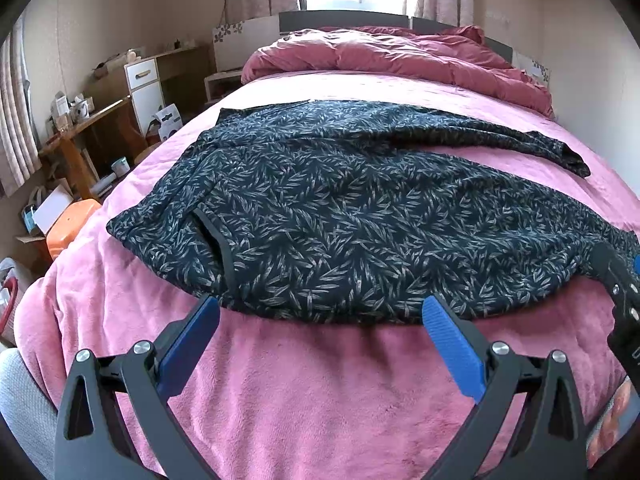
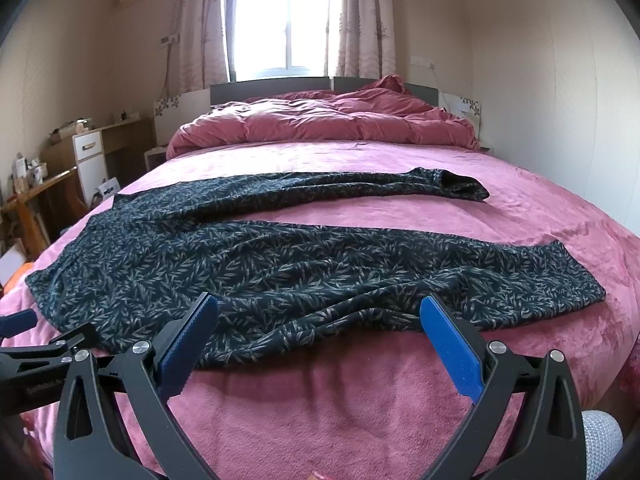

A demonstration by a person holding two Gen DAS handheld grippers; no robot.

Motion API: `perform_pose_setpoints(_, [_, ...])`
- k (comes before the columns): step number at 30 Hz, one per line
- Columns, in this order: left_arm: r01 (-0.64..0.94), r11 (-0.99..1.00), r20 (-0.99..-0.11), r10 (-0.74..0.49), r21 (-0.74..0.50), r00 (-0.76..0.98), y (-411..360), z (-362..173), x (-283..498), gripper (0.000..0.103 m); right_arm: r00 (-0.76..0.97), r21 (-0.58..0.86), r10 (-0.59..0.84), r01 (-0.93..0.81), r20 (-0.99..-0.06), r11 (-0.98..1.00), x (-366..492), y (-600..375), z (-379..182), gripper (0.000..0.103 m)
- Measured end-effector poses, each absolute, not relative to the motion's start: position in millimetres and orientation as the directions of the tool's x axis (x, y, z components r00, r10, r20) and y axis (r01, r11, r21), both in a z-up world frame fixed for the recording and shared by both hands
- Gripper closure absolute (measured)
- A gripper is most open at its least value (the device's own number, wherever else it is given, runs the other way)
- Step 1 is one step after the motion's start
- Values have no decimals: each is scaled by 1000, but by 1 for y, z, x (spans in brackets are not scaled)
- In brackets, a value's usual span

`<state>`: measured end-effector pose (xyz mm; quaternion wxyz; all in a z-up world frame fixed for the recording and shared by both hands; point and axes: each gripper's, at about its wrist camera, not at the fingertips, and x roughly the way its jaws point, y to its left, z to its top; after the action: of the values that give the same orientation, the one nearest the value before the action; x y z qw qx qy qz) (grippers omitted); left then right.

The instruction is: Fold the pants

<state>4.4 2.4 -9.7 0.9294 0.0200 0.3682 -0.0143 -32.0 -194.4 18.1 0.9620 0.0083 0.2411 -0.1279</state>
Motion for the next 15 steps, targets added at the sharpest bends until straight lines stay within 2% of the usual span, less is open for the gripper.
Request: perform_pose_setpoints(15, [43,999,-689,-18,19,724,3,-9,5,2,848,-52,-245,250,-471,967,-31,-193,16,3])
